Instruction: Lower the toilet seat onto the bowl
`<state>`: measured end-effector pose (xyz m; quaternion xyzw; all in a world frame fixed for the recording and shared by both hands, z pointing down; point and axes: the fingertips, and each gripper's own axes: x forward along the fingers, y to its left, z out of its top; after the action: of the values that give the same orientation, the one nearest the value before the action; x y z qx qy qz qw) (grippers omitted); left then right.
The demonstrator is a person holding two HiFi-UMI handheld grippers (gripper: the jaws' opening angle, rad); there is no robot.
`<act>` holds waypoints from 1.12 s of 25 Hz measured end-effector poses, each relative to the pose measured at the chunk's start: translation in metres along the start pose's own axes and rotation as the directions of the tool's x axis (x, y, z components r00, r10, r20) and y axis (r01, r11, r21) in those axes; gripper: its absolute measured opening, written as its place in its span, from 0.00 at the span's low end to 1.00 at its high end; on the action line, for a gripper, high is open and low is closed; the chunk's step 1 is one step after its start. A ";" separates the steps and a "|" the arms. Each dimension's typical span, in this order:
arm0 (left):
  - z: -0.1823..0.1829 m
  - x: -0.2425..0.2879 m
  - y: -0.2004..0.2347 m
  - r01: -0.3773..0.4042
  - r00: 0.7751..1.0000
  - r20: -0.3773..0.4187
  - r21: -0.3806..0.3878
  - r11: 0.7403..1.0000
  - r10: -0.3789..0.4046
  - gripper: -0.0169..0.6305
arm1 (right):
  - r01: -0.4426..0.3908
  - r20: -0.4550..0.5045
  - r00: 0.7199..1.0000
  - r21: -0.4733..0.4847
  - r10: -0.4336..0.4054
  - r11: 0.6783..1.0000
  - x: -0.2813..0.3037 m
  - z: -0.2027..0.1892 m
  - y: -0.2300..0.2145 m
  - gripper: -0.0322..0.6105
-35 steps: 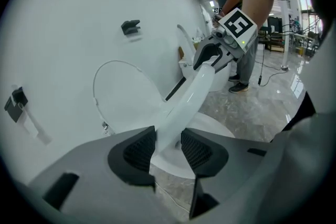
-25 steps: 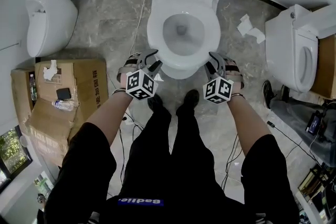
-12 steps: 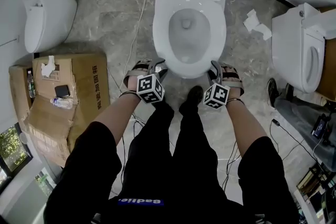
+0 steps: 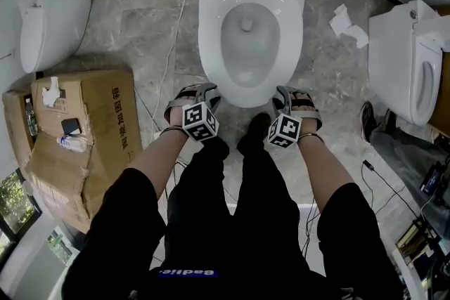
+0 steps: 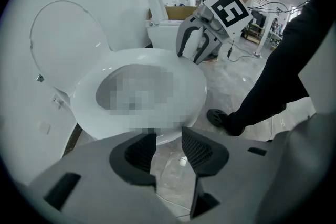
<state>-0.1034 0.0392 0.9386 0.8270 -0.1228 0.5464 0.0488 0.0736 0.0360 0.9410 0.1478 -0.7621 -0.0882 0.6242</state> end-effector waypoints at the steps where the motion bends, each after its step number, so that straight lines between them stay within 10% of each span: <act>1: -0.001 0.004 -0.001 0.003 1.000 -0.003 -0.009 1.000 -0.003 0.28 | -0.009 -0.002 1.000 0.001 0.009 1.000 0.004 -0.001 0.001 0.36; 16: -0.007 0.008 0.006 0.044 0.996 -0.068 -0.074 0.996 -0.049 0.28 | -0.121 -0.013 0.992 0.066 0.122 0.990 0.012 -0.005 0.012 0.35; 28: 0.070 -0.139 -0.030 0.020 0.998 0.066 -0.211 0.977 -0.007 0.28 | -0.096 0.032 0.995 0.224 0.091 0.970 -0.149 0.031 -0.004 0.35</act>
<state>-0.0848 0.0738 0.7854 0.8353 -0.1762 0.5028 0.1361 0.0702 0.0810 0.7952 0.1804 -0.7801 0.0266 0.5985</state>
